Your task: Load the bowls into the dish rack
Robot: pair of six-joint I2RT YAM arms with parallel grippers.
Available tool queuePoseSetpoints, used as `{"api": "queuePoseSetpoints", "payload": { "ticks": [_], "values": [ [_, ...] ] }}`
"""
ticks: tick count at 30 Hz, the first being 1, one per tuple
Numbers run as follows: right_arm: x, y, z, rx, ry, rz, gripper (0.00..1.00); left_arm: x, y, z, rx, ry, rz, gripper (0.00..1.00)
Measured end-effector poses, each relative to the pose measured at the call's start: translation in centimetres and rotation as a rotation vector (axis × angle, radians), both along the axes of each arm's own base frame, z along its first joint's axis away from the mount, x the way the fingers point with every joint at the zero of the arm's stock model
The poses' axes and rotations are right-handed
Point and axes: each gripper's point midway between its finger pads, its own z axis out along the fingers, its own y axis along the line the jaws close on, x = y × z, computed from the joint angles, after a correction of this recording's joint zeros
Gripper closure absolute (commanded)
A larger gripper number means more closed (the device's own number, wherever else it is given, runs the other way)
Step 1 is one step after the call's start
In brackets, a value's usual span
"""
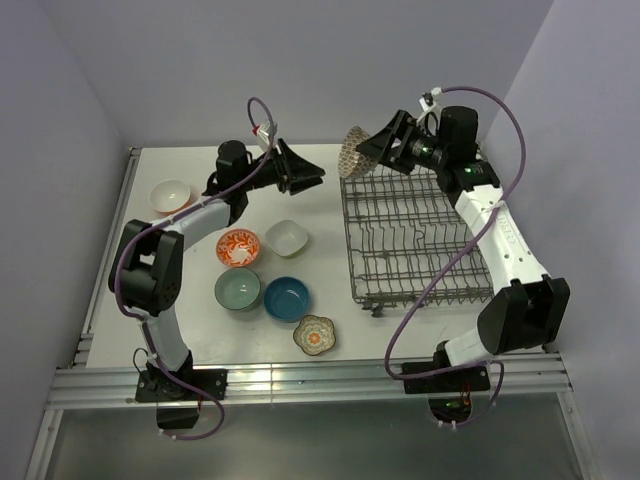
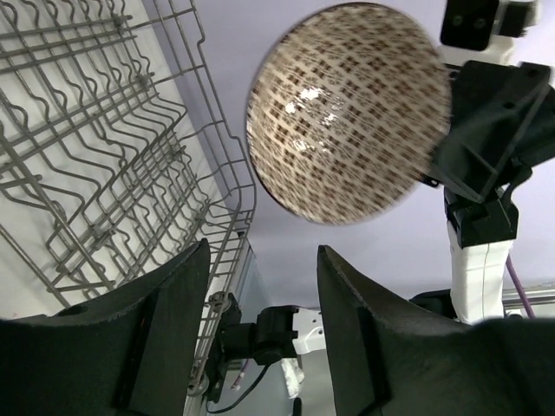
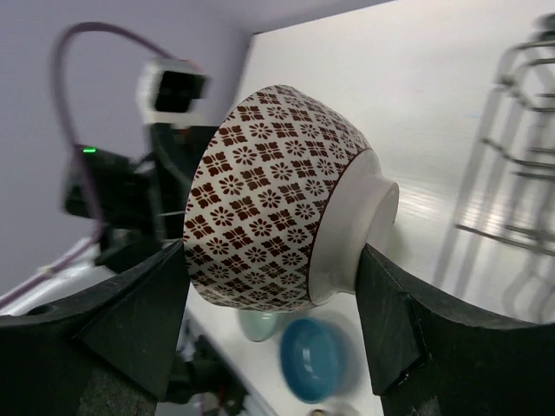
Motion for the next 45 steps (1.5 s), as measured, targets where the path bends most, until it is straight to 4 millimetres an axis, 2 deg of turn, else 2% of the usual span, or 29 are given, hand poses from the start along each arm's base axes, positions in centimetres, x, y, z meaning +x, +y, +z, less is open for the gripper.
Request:
{"api": "queuePoseSetpoints", "payload": {
  "ticks": [2, 4, 7, 8, 9, 10, 12, 16, 21, 25, 30, 34, 39, 45],
  "values": [
    [0.6, -1.8, -0.9, -0.055, 0.008, -0.049, 1.0, 0.3, 0.4, 0.1, 0.016, -0.01, -0.003, 0.41],
    [1.3, -4.1, -1.9, -0.117, 0.024, -0.106, 1.0, 0.8, 1.0, 0.3, 0.035, -0.033, -0.003, 0.31],
    [2.1, -7.7, -3.4, -0.209, 0.046, -0.191, 1.0, 2.3, 3.0, 0.2, 0.082, -0.06, 0.036, 0.27],
    [2.3, -8.9, -3.9, -0.241, 0.053, -0.219, 1.0, 2.8, 3.7, 0.0, 0.102, -0.066, 0.049, 0.22],
    [2.5, -10.1, -4.4, -0.276, 0.061, -0.247, 1.0, 3.2, 4.4, -0.1, 0.122, -0.074, 0.064, 0.08],
    [2.7, -11.4, -4.9, -0.318, 0.069, -0.276, 1.0, 3.6, 5.3, -0.2, 0.148, -0.082, 0.081, 0.04],
    [3.4, -14.0, -6.0, -0.402, 0.085, -0.327, 1.0, 4.2, 7.0, -0.3, 0.191, -0.095, 0.117, 0.01],
    [4.8, -18.3, -8.4, -0.573, 0.125, -0.405, 1.0, 5.2, 10.7, 0.3, 0.276, -0.152, 0.203, 0.0],
    [6.0, -22.5, -12.0, -0.778, 0.201, -0.442, 1.0, 5.4, 15.3, 2.0, 0.352, -0.22, 0.308, 0.01],
    [6.6, -24.6, -14.0, -0.901, 0.251, -0.444, 1.0, 5.0, 17.5, 3.0, 0.382, -0.249, 0.356, 0.01],
    [7.8, -26.7, -16.2, -1.019, 0.293, -0.449, 1.0, 4.5, 17.9, 2.4, 0.402, -0.225, 0.351, 0.0],
    [8.0, -27.7, -18.0, -1.084, 0.333, -0.437, 1.0, 4.0, 17.9, 1.2, 0.407, -0.192, 0.344, 0.01],
    [9.4, -28.7, -20.1, -1.147, 0.35, -0.422, 1.0, 3.9, 18.3, 0.9, 0.408, -0.18, 0.348, 0.01],
    [11.0, -29.3, -21.1, -1.182, 0.338, -0.409, 1.0, 3.8, 19.5, 0.2, 0.39, -0.137, 0.371, 0.01]
  ]
}}
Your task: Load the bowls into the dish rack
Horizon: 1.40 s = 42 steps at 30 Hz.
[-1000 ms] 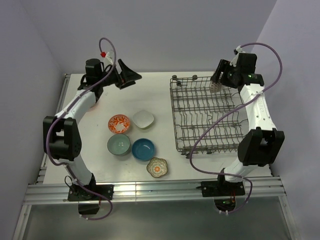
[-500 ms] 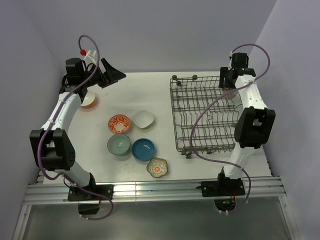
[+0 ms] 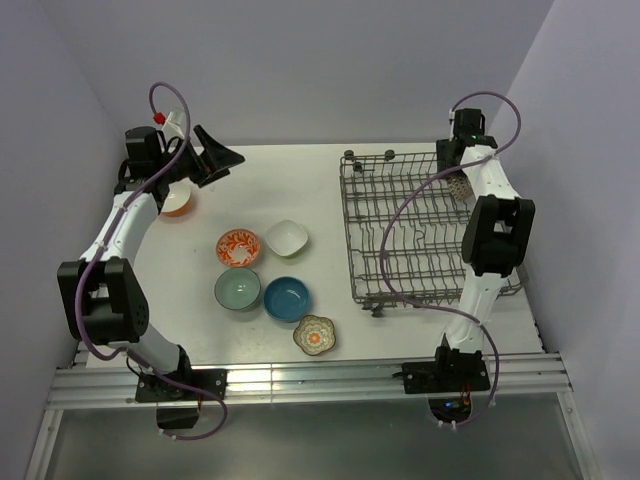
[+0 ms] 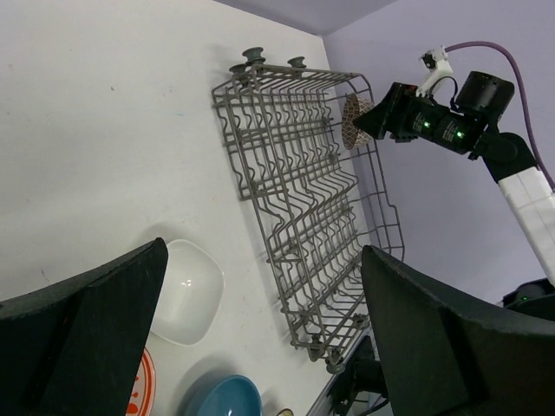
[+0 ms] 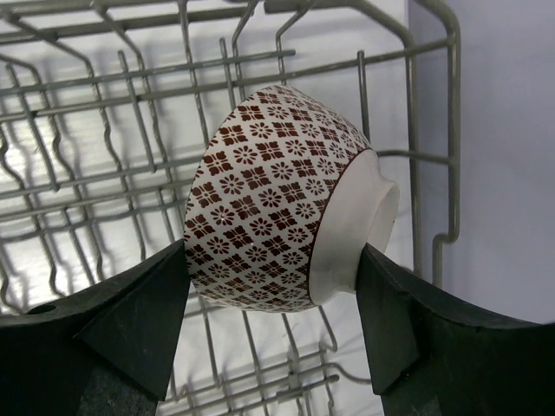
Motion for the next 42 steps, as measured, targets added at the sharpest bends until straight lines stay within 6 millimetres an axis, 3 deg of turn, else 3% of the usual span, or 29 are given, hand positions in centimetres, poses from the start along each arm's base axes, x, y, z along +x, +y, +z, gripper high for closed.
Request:
{"api": "queuePoseSetpoints", "payload": {
  "ticks": [9, 26, 35, 41, 42],
  "values": [
    [2.6, -0.3, -1.5, -0.064, 0.002, 0.021, 1.0, -0.1, 0.9, 0.1, -0.054, 0.04, 0.011, 0.01],
    [3.7, 0.6, -3.6, -0.214, 0.06, 0.07, 1.0, -0.1, 1.4, -0.2, -0.067, 0.046, 0.016, 0.0],
    [3.8, 1.3, -3.8, -0.264, 0.067, 0.086, 0.79, -0.1, 1.4, -0.3, -0.069, 0.049, 0.016, 0.0],
    [3.8, 1.2, -4.1, -0.298, 0.078, 0.077, 0.51, -0.1, 1.4, -0.3, -0.069, 0.049, 0.017, 0.01],
    [3.8, 1.3, -4.2, -0.303, 0.078, 0.077, 0.42, -0.1, 1.4, -0.3, -0.069, 0.049, 0.017, 0.0]
  ]
}}
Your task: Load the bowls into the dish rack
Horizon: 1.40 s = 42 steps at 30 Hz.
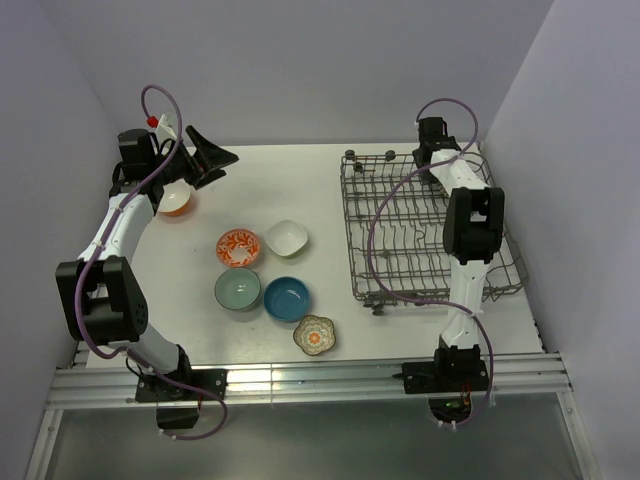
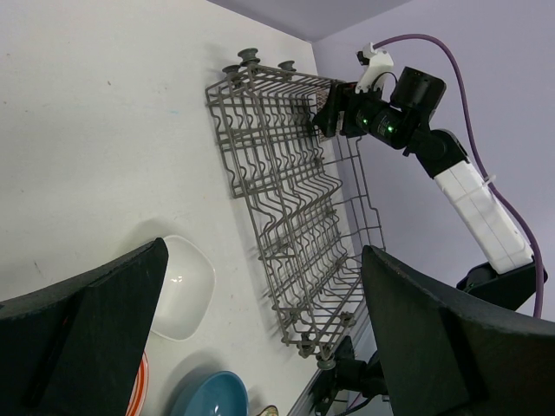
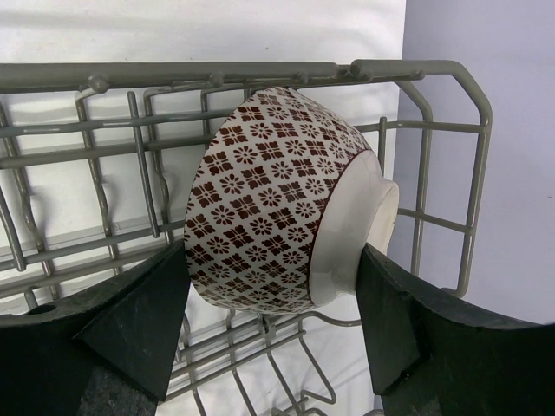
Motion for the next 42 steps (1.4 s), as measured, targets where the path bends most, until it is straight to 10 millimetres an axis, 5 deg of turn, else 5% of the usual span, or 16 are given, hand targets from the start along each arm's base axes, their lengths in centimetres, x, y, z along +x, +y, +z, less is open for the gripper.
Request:
{"api": "queuePoseSetpoints", "payload": {
  "ticks": [12, 26, 33, 37, 42],
  "values": [
    [0.4, 0.8, -0.5, -0.005, -0.005, 0.013, 0.0, 0.1, 0.2, 0.0, 0.001, -0.001, 0.004, 0.0],
    [0.7, 1.6, -1.3, 0.002, 0.0, 0.028, 0.0, 0.1, 0.8, -0.2, 0.009, -0.003, 0.014, 0.01],
    [0.5, 2.1, -1.2, 0.03, 0.004, 0.039, 0.0, -0.6, 1.4, -1.8, 0.078, 0.018, 0.001, 0.01],
    [0.1, 2.9, 0.5, 0.081, -0.011, 0.057, 0.0, -1.1, 2.8, -2.5, 0.16, 0.022, -0.008, 0.0],
    [-0.8, 4.5, 6.3, 0.167, -0.101, 0.089, 0.0, -1.8, 6.1, -3.2, 0.297, -0.018, -0.019, 0.0]
  ]
}}
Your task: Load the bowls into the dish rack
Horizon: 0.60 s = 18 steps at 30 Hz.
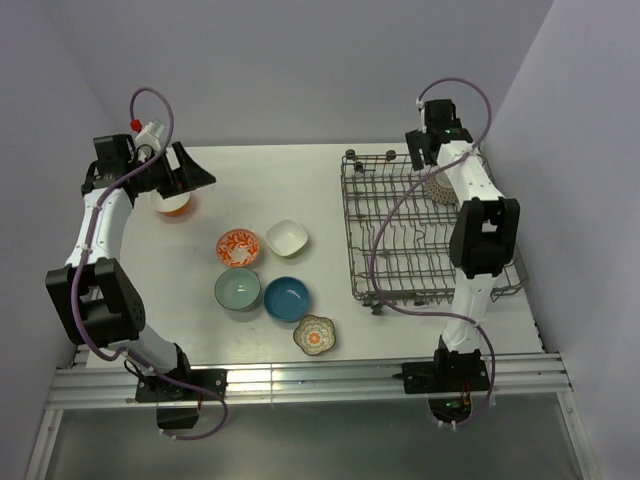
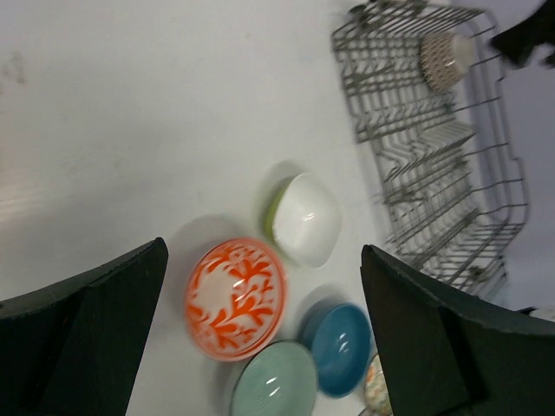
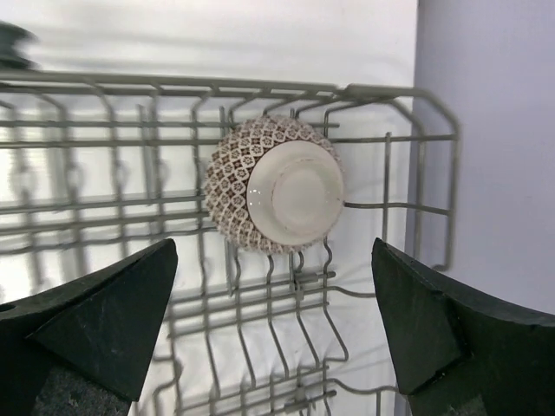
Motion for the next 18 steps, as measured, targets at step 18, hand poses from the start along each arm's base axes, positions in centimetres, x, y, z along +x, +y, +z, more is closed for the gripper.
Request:
{"api": "queuePoseSetpoints", "payload": {
  "ticks": [18],
  "values": [
    [-7.8, 8.5, 13.5, 0.438, -0.206, 0.199, 0.0, -5.6, 3.2, -11.7, 0.286, 0.202, -0.122, 0.23]
  ]
}}
